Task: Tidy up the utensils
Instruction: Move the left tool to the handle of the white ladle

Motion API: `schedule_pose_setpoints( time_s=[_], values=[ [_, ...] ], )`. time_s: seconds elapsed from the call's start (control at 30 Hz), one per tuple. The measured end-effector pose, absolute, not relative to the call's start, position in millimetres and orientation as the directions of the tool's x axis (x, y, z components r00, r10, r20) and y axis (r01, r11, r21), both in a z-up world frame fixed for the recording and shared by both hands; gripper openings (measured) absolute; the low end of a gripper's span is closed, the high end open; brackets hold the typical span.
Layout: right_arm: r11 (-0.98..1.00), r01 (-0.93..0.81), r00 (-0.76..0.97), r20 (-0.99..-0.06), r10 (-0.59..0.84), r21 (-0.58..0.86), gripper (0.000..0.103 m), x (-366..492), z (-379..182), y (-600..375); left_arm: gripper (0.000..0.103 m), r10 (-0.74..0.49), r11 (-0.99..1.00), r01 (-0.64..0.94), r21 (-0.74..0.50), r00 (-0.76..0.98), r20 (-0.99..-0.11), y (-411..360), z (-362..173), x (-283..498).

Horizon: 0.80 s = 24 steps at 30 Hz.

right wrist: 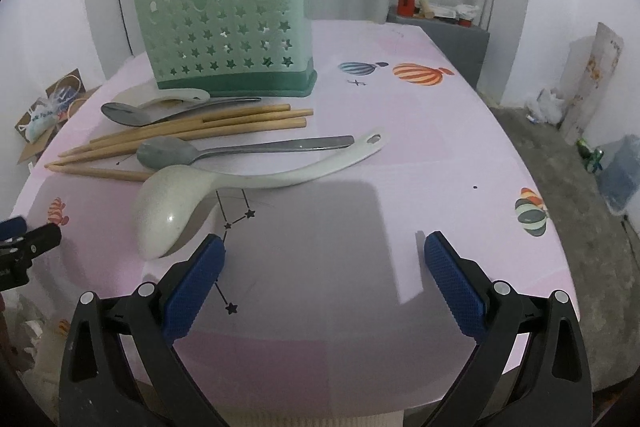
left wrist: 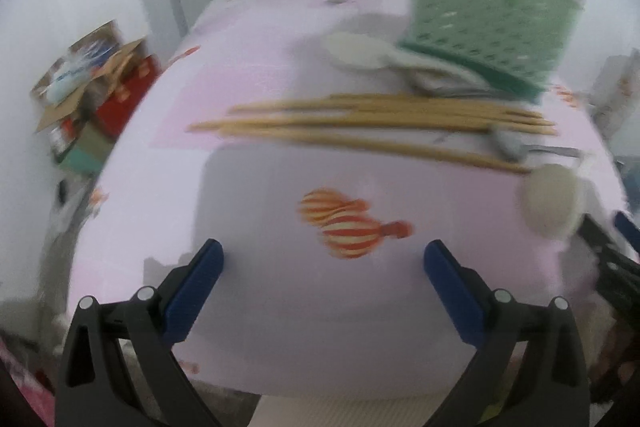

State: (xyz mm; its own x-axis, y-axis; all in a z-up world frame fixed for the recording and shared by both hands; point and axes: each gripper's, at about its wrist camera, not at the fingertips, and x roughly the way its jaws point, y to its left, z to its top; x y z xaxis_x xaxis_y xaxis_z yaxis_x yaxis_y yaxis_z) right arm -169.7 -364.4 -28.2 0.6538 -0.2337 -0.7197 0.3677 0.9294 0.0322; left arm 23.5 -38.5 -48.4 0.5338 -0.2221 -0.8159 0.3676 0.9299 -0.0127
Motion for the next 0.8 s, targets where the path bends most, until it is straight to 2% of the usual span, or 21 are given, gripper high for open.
schedule_pose_setpoints(
  time_s=[0.07,0.13,0.2,0.23,0.3,0.53,0.6,0.67,0.8],
  values=[
    [0.932,0.360,0.661,-0.715,-0.228,0.036,0.095,-172,-26,-367,0.097,-0.310,0.891,0.452,-0.039,0.544,-0.780,-48,-38,15],
    [0.929,0.367,0.674,-0.704,-0.224,0.055,0.095,-175,-22,-375,0.095,-0.403,0.817,0.576,-0.008,0.562,-0.722,-68,-26,-1],
    [0.918,0.387,0.684,-0.695,-0.222,0.088,0.095,-178,-18,-386,0.087,-0.479,0.724,0.688,0.050,0.554,-0.681,-90,-19,-17],
    [0.909,0.404,0.684,-0.694,-0.224,0.105,0.095,-180,-17,-393,0.085,-0.497,0.691,0.719,0.075,0.548,-0.673,-98,-18,-21],
    [0.894,0.430,0.676,-0.701,-0.228,0.125,0.095,-181,-17,-405,0.074,-0.524,0.609,0.781,0.142,0.530,-0.667,-119,-21,-30],
    [0.879,0.457,0.657,-0.717,-0.233,0.133,0.095,-181,-20,-416,0.067,-0.519,0.378,0.873,0.309,0.476,-0.710,-166,-49,-45],
    [0.882,0.451,0.658,-0.719,-0.225,0.137,0.095,-180,-20,-416,0.055,-0.520,0.367,0.864,0.345,0.498,-0.694,-169,-51,-45],
    [0.884,0.447,0.660,-0.718,-0.222,0.138,0.095,-180,-19,-415,0.039,-0.512,0.370,0.854,0.365,0.515,-0.687,-169,-47,-46],
    [0.882,0.448,0.662,-0.718,-0.216,0.148,0.095,-179,-18,-417,0.024,-0.538,0.390,0.859,0.331,0.504,-0.675,-165,-32,-40]
  ],
)
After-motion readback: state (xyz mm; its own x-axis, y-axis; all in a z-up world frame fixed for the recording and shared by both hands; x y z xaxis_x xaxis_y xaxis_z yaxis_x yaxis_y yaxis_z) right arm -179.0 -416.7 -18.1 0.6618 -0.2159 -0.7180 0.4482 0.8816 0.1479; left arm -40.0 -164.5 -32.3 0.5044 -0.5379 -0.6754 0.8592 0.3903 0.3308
